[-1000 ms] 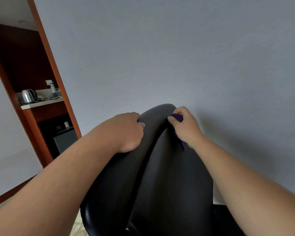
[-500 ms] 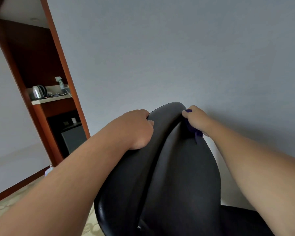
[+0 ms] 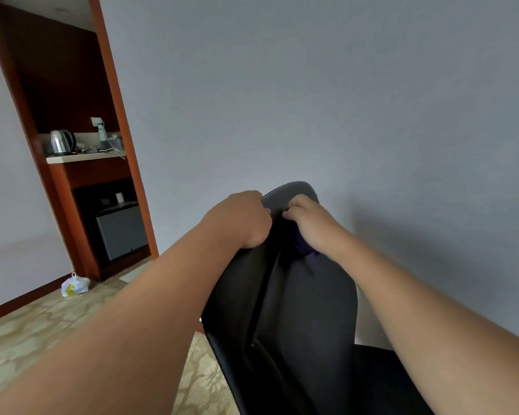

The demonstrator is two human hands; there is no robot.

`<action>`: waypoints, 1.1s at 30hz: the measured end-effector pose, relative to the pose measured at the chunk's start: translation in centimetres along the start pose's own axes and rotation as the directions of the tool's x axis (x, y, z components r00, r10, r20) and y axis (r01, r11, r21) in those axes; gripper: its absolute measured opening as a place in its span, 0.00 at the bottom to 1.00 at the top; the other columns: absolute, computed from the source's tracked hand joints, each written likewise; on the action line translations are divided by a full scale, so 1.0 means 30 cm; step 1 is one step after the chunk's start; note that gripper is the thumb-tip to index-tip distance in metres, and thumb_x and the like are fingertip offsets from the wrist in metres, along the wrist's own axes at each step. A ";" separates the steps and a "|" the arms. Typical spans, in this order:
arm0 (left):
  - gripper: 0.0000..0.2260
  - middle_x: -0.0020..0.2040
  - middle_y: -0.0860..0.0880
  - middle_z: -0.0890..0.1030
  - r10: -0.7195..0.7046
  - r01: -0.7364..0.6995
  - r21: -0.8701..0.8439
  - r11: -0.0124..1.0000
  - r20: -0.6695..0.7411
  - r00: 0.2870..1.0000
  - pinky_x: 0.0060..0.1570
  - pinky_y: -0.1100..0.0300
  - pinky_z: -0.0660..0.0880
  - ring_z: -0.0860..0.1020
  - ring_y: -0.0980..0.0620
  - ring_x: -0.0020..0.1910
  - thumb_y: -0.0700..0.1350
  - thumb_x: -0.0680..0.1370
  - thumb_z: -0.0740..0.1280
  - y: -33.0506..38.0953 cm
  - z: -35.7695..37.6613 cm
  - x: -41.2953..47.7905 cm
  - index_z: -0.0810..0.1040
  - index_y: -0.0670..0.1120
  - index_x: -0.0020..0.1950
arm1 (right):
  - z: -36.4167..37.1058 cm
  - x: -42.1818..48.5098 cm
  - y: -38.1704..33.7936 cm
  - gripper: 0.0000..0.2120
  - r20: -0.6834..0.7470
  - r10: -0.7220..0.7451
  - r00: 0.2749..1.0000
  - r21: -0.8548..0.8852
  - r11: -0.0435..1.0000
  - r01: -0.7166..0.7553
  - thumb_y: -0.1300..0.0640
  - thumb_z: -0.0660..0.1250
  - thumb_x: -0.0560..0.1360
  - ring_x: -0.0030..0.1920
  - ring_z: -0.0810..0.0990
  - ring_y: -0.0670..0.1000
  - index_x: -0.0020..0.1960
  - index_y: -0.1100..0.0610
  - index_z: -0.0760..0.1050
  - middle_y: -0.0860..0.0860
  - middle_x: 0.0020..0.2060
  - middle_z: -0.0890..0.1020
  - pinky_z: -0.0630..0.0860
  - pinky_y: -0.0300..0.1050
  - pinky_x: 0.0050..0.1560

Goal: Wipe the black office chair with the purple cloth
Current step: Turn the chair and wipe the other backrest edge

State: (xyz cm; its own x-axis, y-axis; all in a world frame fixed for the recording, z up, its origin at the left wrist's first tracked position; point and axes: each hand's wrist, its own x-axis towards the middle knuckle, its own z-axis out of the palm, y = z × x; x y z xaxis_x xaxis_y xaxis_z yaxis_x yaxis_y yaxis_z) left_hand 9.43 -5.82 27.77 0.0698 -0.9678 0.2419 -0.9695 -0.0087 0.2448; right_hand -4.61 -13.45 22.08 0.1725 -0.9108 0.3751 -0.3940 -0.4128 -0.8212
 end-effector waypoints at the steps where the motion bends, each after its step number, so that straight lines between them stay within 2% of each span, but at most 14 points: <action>1: 0.16 0.68 0.47 0.74 0.001 -0.001 -0.002 1.000 -0.005 1.000 0.55 0.57 0.69 0.74 0.46 0.62 0.50 0.85 0.56 -0.001 0.000 -0.009 0.71 0.47 0.70 | 0.006 -0.036 -0.024 0.07 0.011 -0.011 1.000 0.008 1.000 0.011 0.54 0.62 0.79 0.41 0.71 0.47 0.43 0.53 0.71 0.46 0.40 0.74 0.65 0.44 0.41; 5: 0.14 0.64 0.46 0.76 0.000 -0.001 -0.015 1.000 -0.034 0.999 0.51 0.57 0.69 0.75 0.47 0.56 0.49 0.84 0.56 -0.001 -0.003 -0.048 0.73 0.46 0.66 | 0.021 -0.182 -0.095 0.05 0.069 -0.034 0.997 0.036 0.999 0.032 0.56 0.62 0.80 0.43 0.73 0.47 0.49 0.57 0.73 0.48 0.43 0.77 0.68 0.44 0.43; 8: 0.11 0.59 0.47 0.77 -0.015 0.014 -0.016 1.000 -0.044 0.999 0.47 0.56 0.69 0.74 0.48 0.49 0.47 0.83 0.57 0.007 -0.007 -0.079 0.74 0.45 0.61 | 0.027 -0.281 -0.130 0.05 0.101 -0.026 0.995 0.052 0.998 0.021 0.55 0.62 0.79 0.47 0.76 0.50 0.51 0.55 0.74 0.50 0.47 0.80 0.71 0.47 0.48; 11: 0.09 0.53 0.48 0.76 -0.052 0.052 -0.016 0.999 -0.042 0.998 0.44 0.56 0.69 0.74 0.47 0.47 0.45 0.82 0.57 0.017 -0.016 -0.118 0.74 0.45 0.60 | 0.029 -0.368 -0.158 0.05 0.124 -0.028 0.992 0.065 0.998 0.020 0.55 0.62 0.78 0.51 0.78 0.52 0.51 0.54 0.74 0.51 0.50 0.80 0.73 0.48 0.51; 15: 0.06 0.49 0.48 0.75 -0.081 0.081 -0.016 0.997 -0.043 0.996 0.44 0.56 0.69 0.75 0.47 0.47 0.43 0.82 0.58 0.041 -0.029 -0.169 0.72 0.45 0.55 | 0.019 -0.480 -0.196 0.03 0.147 -0.046 0.988 0.082 0.996 0.034 0.56 0.63 0.77 0.51 0.77 0.50 0.48 0.54 0.74 0.50 0.49 0.80 0.72 0.47 0.51; 18: 0.05 0.48 0.47 0.75 -0.088 0.087 -0.018 0.996 -0.055 0.995 0.43 0.56 0.68 0.75 0.46 0.46 0.42 0.82 0.57 0.059 -0.037 -0.202 0.72 0.45 0.53 | 0.002 -0.572 -0.223 0.04 0.162 -0.066 0.985 0.079 0.995 0.054 0.56 0.63 0.78 0.42 0.74 0.47 0.44 0.53 0.72 0.46 0.42 0.77 0.69 0.45 0.45; 23: 0.06 0.43 0.50 0.72 -0.103 0.102 -0.027 0.994 -0.051 0.993 0.44 0.56 0.69 0.74 0.46 0.46 0.40 0.81 0.56 0.082 -0.053 -0.252 0.72 0.45 0.53 | -0.016 -0.712 -0.243 0.09 0.183 -0.073 0.980 0.049 0.997 0.065 0.55 0.64 0.77 0.36 0.71 0.46 0.39 0.48 0.69 0.43 0.34 0.73 0.67 0.45 0.40; 25: 0.09 0.46 0.49 0.73 -0.107 0.106 -0.035 0.994 -0.045 0.993 0.45 0.55 0.70 0.75 0.45 0.47 0.40 0.80 0.56 0.092 -0.061 -0.271 0.73 0.45 0.56 | -0.024 -0.754 -0.246 0.08 0.184 -0.077 0.980 0.043 0.997 0.071 0.54 0.64 0.76 0.37 0.71 0.46 0.38 0.49 0.69 0.43 0.33 0.73 0.68 0.46 0.41; 29: 0.12 0.49 0.47 0.73 -0.121 0.120 -0.035 0.992 -0.028 0.992 0.47 0.55 0.71 0.74 0.44 0.48 0.39 0.79 0.56 0.110 -0.072 -0.301 0.74 0.44 0.60 | -0.030 -0.832 -0.248 0.07 0.175 -0.107 0.979 0.014 0.994 0.106 0.54 0.64 0.75 0.39 0.73 0.49 0.39 0.49 0.68 0.44 0.34 0.74 0.70 0.48 0.42; 33: 0.13 0.48 0.47 0.73 -0.126 0.126 -0.009 0.992 -0.027 0.992 0.46 0.54 0.70 0.74 0.44 0.47 0.38 0.79 0.57 0.123 -0.078 -0.325 0.74 0.43 0.61 | -0.023 -0.899 -0.233 0.08 0.096 -0.183 0.978 -0.043 0.981 0.188 0.55 0.64 0.75 0.41 0.74 0.51 0.40 0.49 0.66 0.46 0.37 0.74 0.72 0.51 0.43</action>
State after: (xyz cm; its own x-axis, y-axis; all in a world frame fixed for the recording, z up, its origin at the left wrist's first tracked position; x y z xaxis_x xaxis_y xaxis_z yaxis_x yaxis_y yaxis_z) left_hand 5.73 4.17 28.51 0.1981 -0.9517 0.2344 -0.9509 -0.1286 0.2815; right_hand -7.12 14.00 17.99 0.3279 -0.8161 0.4758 -0.3932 -0.5759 -0.7168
